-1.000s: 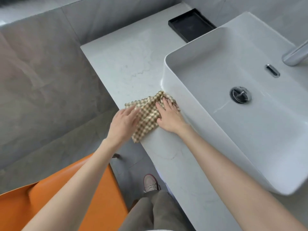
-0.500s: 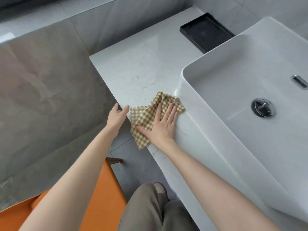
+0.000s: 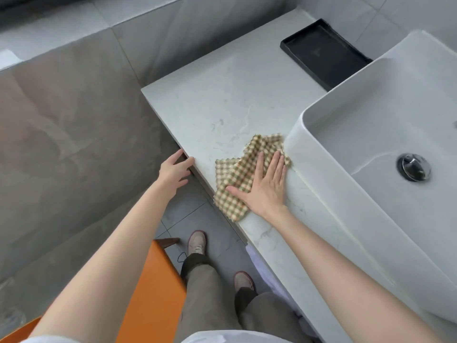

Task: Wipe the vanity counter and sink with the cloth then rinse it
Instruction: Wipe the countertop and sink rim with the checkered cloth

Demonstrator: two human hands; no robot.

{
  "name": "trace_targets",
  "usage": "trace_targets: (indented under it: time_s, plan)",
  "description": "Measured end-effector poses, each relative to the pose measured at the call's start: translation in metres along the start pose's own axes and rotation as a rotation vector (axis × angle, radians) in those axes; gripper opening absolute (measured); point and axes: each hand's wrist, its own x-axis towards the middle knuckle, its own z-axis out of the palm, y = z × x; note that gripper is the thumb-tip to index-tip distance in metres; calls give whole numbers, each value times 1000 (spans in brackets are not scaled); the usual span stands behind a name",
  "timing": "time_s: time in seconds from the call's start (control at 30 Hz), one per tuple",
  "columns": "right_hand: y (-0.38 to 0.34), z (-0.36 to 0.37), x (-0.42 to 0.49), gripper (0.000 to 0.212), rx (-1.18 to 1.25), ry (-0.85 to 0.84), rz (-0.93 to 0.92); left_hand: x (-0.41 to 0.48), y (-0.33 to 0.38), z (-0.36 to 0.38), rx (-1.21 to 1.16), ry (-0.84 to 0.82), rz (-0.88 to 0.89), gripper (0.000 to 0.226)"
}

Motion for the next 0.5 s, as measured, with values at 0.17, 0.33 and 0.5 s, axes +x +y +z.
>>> trace_targets:
  time_s: [0.17, 0.33, 0.5]
  plan:
    - [-34, -12, 42, 127, 12, -22, 82, 26, 20, -28, -10, -34, 32, 57]
    - [-83, -29, 106, 118, -3, -33, 53, 55, 51, -49, 5, -102, 51, 51]
    - [-132, -38, 155, 104, -50, -25, -2, 84, 66, -65, 30, -129, 0, 43]
